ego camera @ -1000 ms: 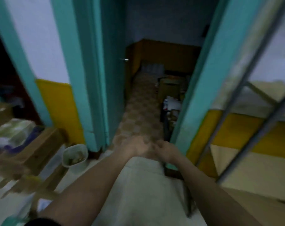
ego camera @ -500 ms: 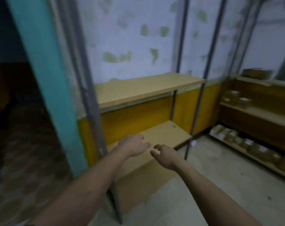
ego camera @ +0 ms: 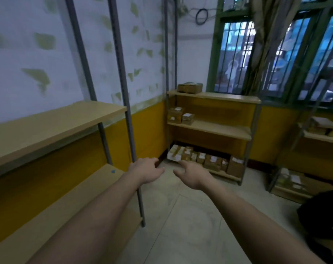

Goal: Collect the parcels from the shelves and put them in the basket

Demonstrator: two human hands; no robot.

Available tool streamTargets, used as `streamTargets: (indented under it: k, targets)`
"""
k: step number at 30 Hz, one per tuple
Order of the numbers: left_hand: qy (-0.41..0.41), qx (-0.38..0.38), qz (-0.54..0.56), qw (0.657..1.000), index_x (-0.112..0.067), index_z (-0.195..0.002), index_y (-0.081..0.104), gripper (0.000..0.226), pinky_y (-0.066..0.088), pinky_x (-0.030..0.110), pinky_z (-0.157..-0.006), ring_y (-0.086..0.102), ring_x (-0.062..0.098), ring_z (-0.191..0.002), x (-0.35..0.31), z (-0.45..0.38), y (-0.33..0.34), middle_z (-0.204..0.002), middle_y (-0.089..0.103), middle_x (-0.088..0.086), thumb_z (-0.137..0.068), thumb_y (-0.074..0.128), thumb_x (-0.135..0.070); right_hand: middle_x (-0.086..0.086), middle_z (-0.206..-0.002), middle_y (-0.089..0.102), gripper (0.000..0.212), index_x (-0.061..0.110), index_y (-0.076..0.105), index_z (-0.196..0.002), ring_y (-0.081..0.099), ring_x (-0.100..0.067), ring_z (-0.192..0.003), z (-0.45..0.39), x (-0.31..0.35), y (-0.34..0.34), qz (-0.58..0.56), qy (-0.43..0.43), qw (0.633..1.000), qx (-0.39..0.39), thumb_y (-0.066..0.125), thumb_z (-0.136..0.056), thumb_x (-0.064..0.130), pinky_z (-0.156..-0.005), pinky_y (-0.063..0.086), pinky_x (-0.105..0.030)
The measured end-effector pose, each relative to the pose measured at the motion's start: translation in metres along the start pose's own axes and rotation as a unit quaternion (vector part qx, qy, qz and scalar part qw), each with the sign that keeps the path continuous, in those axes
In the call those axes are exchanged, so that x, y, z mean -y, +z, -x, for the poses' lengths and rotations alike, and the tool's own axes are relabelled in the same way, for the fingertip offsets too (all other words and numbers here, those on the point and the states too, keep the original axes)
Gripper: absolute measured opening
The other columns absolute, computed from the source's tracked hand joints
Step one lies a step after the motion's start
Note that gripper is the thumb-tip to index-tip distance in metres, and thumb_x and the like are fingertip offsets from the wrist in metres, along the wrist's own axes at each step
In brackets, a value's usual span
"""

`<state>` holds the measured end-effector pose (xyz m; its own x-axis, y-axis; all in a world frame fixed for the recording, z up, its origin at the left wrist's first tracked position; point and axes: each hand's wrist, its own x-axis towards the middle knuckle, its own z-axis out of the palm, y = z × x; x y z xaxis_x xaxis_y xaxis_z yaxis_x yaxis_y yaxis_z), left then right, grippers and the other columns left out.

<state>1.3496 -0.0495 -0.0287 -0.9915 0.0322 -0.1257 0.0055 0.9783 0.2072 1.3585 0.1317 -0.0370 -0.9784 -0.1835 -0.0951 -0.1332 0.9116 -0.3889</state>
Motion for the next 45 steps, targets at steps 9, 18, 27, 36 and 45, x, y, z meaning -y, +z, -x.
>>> streamTargets:
  k: [9, 18, 27, 36, 45]
  targets:
    - [0.071, 0.053, 0.049, 0.995, -0.028, -0.153, 0.035, 0.064, 0.035, 0.046, -0.113, 0.039, 0.030, -0.140, -0.028, -0.209, 0.040, -0.158, 0.036, 0.003, -0.098, 0.035, -0.062, -0.009, -0.159, 0.034, 0.067, 0.023, 0.027, -0.156, 0.042, -0.031, -0.139, -0.172, -0.068, 0.003, 0.008, 0.089, 0.995, 0.036, 0.038, -0.100, 0.056, -0.109, 0.041, -0.044]
    - [0.102, 0.109, 0.028, 0.988, -0.017, -0.153, 0.036, 0.061, 0.026, 0.035, -0.114, 0.034, 0.026, -0.144, -0.038, -0.366, 0.061, -0.160, 0.034, 0.005, -0.104, 0.032, -0.052, -0.005, -0.163, 0.027, 0.067, 0.022, 0.024, -0.157, 0.030, -0.027, -0.147, -0.322, -0.114, -0.009, 0.079, 0.132, 0.985, 0.084, 0.033, -0.101, 0.057, -0.116, 0.029, -0.043]
    - [0.081, 0.119, 0.030, 0.989, -0.035, -0.146, 0.044, 0.067, 0.042, 0.046, -0.107, 0.046, 0.031, -0.132, -0.061, -0.557, 0.057, -0.149, 0.048, 0.006, -0.088, 0.032, -0.066, -0.011, -0.157, 0.038, 0.071, 0.017, 0.033, -0.154, 0.040, -0.032, -0.140, -0.494, -0.196, -0.029, -0.002, 0.158, 0.984, 0.077, 0.037, -0.098, 0.060, -0.109, 0.038, -0.045]
    - [0.030, 0.142, 0.030, 0.989, -0.025, -0.154, 0.033, 0.068, 0.037, 0.043, -0.112, 0.038, 0.031, -0.140, -0.082, -0.734, 0.062, -0.157, 0.038, 0.006, -0.099, 0.034, -0.064, -0.014, -0.153, 0.042, 0.068, 0.013, 0.041, -0.149, 0.043, -0.034, -0.136, -0.678, -0.274, -0.047, -0.060, 0.143, 0.980, 0.123, 0.034, -0.100, 0.060, -0.109, 0.040, -0.046]
    - [-0.011, 0.173, 0.111, 0.979, -0.011, -0.147, 0.041, 0.059, 0.036, 0.033, -0.108, 0.044, 0.030, -0.135, -0.046, -0.888, 0.091, -0.151, 0.044, 0.011, -0.105, 0.035, -0.051, -0.010, -0.159, 0.033, 0.069, 0.016, 0.029, -0.155, 0.038, -0.030, -0.141, -0.842, -0.293, -0.007, -0.051, 0.128, 0.970, 0.199, 0.036, -0.100, 0.058, -0.110, 0.037, -0.040]
